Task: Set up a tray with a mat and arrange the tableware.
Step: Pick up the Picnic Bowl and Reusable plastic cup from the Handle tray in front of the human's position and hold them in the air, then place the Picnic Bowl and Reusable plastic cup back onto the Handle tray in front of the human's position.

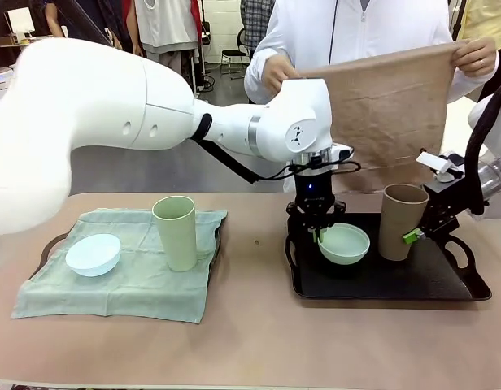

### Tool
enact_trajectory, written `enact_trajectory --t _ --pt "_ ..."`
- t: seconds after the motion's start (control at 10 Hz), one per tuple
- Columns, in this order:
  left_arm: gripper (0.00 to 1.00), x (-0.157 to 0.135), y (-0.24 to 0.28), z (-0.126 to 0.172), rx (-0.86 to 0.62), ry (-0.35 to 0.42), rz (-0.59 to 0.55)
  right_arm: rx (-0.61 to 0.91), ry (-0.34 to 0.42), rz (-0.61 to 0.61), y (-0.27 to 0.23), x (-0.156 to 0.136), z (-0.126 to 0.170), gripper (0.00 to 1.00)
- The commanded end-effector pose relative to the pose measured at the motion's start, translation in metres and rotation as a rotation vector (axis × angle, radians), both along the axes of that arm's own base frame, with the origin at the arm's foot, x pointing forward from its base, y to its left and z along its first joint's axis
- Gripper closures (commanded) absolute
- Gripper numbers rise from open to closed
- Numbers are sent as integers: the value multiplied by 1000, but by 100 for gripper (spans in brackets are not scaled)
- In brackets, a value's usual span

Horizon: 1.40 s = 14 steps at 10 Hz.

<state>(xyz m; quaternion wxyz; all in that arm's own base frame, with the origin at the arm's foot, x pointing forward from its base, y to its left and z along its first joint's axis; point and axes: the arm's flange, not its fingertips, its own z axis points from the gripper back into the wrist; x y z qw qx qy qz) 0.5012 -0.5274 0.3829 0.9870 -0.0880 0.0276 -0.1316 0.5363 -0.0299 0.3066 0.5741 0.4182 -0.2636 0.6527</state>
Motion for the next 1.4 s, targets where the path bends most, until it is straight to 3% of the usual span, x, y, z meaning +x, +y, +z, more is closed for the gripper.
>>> enact_trajectory --t 0.0,0.3,0.5,0.6,0.7,1.3 --pt "100 -26 7 63 -33 -53 16 54 -82 3 -16 -33 47 100" --pt "100 -55 -3 140 -38 -176 -2 42 -207 -45 -45 -78 117 100" --pt "100 -75 -10 171 -12 -234 6 15 -226 -55 -53 -104 155 100" --pt "100 -76 -8 173 5 -241 18 19 -203 -41 -52 -106 163 100" --pt "100 -71 -7 174 -61 -208 -19 38 -228 -56 -58 -90 155 100" --pt "100 -71 -7 174 -61 -208 -19 38 -228 -56 -58 -90 155 100"
